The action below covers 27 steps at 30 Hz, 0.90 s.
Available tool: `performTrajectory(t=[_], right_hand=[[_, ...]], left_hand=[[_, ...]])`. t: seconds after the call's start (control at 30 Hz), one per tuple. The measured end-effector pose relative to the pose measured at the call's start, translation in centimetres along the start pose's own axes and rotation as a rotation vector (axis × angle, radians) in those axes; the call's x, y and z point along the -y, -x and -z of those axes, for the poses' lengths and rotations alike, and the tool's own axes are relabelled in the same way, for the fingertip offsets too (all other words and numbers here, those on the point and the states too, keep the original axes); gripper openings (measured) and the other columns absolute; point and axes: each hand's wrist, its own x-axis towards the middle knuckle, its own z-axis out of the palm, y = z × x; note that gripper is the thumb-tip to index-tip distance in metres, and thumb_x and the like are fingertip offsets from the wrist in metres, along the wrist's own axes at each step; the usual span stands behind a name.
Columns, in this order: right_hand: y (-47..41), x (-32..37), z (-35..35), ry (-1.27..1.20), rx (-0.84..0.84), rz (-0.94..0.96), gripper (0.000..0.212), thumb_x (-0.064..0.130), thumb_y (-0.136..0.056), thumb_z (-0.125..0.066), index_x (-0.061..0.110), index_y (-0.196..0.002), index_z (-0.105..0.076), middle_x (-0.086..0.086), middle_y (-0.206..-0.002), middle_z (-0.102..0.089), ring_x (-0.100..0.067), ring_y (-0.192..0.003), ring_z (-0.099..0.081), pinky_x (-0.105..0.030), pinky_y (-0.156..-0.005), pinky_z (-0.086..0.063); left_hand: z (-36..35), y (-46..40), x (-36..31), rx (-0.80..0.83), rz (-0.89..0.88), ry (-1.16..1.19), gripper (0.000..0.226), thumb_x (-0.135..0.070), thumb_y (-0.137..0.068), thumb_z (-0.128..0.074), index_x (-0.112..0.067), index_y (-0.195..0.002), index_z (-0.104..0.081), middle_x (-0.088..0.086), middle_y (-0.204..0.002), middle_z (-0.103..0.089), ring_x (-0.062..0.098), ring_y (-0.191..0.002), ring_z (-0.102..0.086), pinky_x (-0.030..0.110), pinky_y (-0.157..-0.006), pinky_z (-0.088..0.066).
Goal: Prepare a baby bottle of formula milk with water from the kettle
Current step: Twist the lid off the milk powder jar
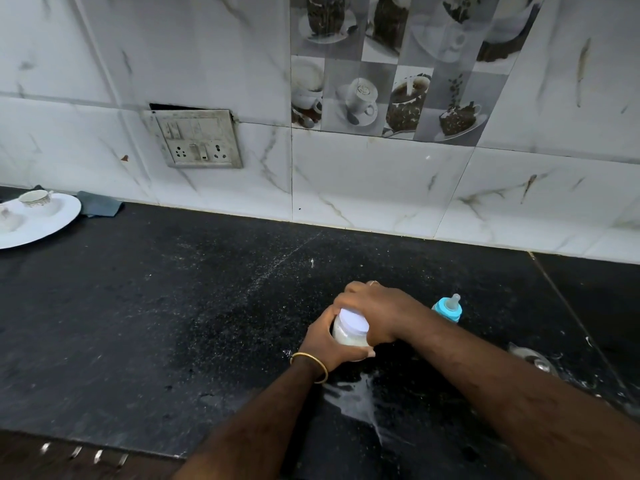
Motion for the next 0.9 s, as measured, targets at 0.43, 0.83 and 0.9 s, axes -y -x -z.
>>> performTrajectory(t=[0.43,0.83,0.9], right_hand=[[1.3,1.3,-1.2,-1.077,-0.47,0.059,0.071,0.011,-0.058,-0.088,0.036,-0.103,-0.04,-0.005,-0.125,-0.051,-0.018,-0.107,-0.06,-0.04,-0.084,-0.056],[-0.9,8.0,-8.9,-0.656,-0.341,-0.007,0.102,0.049,-0.056,-0.091,0.022,-0.144,-0.047,0.003,-0.135,-0.051,-0.014,-0.124,-0.049,-0.025,-0.101,-0.04],[-0.9,8.7,-10.1,-0.594,-0.296,-0.041,0.096,0.049,-0.056,-0.09,0.025,-0.14,-0.05,0.005,-0.133,-0.051,-0.015,-0.12,-0.049,-0.028,-0.098,-0.042]], left_hand=[[8.7,2.3,-6.1,0.237,0.107,0.141,0.066,-0.056,-0.081,-0.063,-0.021,-0.136,-0.054,0.002,-0.128,-0.066,0.015,-0.111,-0.065,0.027,-0.084,-0.052],[11.6,5.6,-0.8,0.103,0.43,0.01,0.023,-0.005,-0.097,-0.049,-0.006,-0.079,-0.064,0.015,-0.066,-0.063,0.018,-0.053,-0.057,0.025,-0.048,-0.05],[11.2,6.1,0.6,0.129,0.463,-0.098,0.021,-0.001,-0.091,-0.05,-0.005,-0.077,-0.065,0.014,-0.065,-0.061,0.02,-0.054,-0.057,0.027,-0.053,-0.051]])
